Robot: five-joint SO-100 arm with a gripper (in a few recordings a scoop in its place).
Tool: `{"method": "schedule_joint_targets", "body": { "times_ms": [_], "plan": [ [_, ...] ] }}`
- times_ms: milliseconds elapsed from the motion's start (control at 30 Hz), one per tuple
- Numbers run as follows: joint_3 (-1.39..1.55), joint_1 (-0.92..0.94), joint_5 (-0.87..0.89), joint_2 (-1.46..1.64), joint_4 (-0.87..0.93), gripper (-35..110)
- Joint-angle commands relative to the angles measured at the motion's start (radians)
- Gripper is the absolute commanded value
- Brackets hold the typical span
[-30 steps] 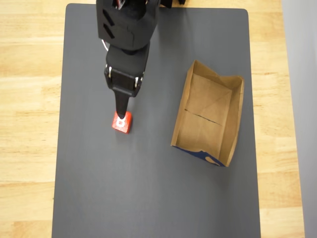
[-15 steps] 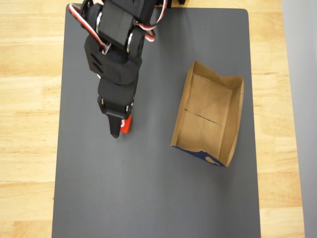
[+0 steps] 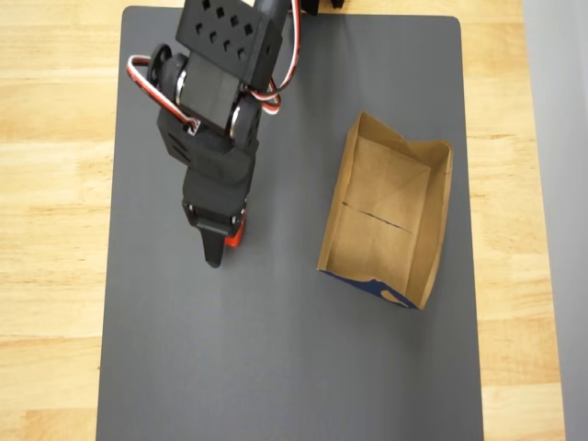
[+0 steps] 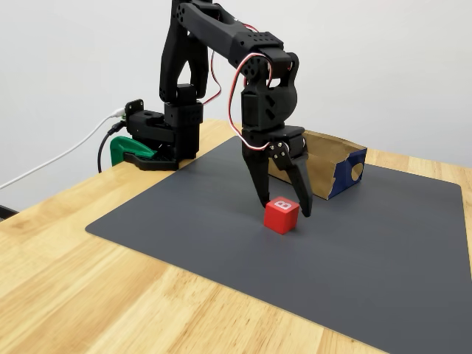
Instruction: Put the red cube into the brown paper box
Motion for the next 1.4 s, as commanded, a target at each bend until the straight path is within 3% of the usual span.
{"method": "schedule_joint_targets", "body": {
  "times_ms": [0, 267, 667, 867, 1000, 1367],
  "plan": [
    [-0.051, 0.006, -0.014, -0.003, 0.038, 27],
    [-0.081, 0.006, -0.018, -0.029, 0.060, 1],
    [0.005, -0.003, -0.052, 0.187, -0.025, 0],
    [0.264, -0.051, -0.140, 0.476, -0.256, 0],
    [0.422, -0.120, -0.167, 0.687, -0.350, 0],
    [0.588, -0.433, -0.049, 0.974, -0.331, 0]
  ]
}}
